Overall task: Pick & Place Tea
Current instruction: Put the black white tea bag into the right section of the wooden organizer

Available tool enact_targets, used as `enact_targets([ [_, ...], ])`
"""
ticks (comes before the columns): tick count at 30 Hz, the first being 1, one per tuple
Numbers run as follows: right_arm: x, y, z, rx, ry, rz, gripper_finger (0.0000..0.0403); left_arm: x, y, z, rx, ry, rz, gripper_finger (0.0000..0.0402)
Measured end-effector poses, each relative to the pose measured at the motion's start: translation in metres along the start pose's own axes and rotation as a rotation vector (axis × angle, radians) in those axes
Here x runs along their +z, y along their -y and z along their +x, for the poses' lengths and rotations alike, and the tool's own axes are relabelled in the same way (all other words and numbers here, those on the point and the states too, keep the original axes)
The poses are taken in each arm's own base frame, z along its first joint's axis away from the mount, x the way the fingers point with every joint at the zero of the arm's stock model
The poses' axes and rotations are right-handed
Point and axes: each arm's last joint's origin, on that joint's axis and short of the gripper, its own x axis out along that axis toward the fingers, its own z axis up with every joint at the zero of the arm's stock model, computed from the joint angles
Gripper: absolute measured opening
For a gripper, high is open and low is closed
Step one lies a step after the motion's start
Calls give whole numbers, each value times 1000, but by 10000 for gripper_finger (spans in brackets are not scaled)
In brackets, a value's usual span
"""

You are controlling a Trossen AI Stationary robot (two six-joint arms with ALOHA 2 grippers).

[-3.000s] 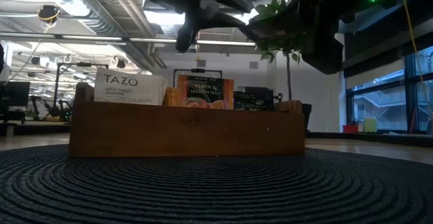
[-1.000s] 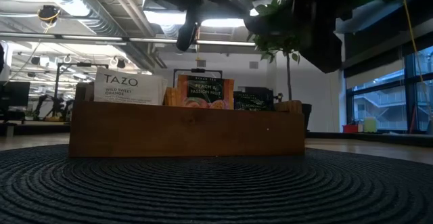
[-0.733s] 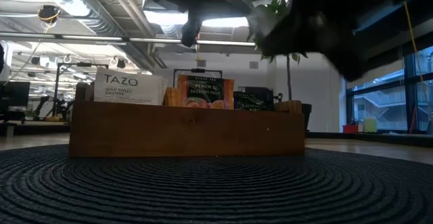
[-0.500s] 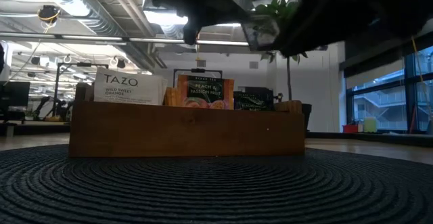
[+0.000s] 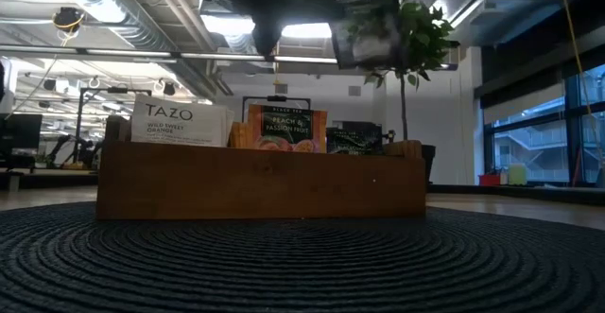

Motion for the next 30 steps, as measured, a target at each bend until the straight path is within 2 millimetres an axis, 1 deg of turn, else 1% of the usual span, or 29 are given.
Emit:
enact_targets([
  [4, 11, 2, -4, 23, 97, 32, 155, -1, 9, -1, -24, 10, 23, 2],
  [7, 17, 1, 1, 133, 146, 72, 155, -2, 13, -2, 4, 20, 58, 2],
  [10, 19, 2, 6, 234, 148, 97, 155, -3, 16, -3, 32, 28, 86, 3],
  [16, 15, 12, 17, 227, 92, 165, 140, -5, 26, -5, 2, 27, 102, 3],
  [19, 15, 15, 20, 255, 85, 179, 121, -6, 29, -5, -5, 29, 104, 2],
  [21, 15, 17, 22, 277, 80, 195, 101, -6, 29, -5, -6, 29, 105, 3],
  [27, 14, 21, 24, 335, 72, 213, 14, -6, 28, -5, -4, 29, 105, 7],
  [28, 14, 21, 24, 333, 72, 212, 8, -6, 28, -5, -4, 29, 105, 7],
  [30, 14, 21, 24, 325, 66, 214, 9, -6, 28, -5, -1, 26, 116, 8],
])
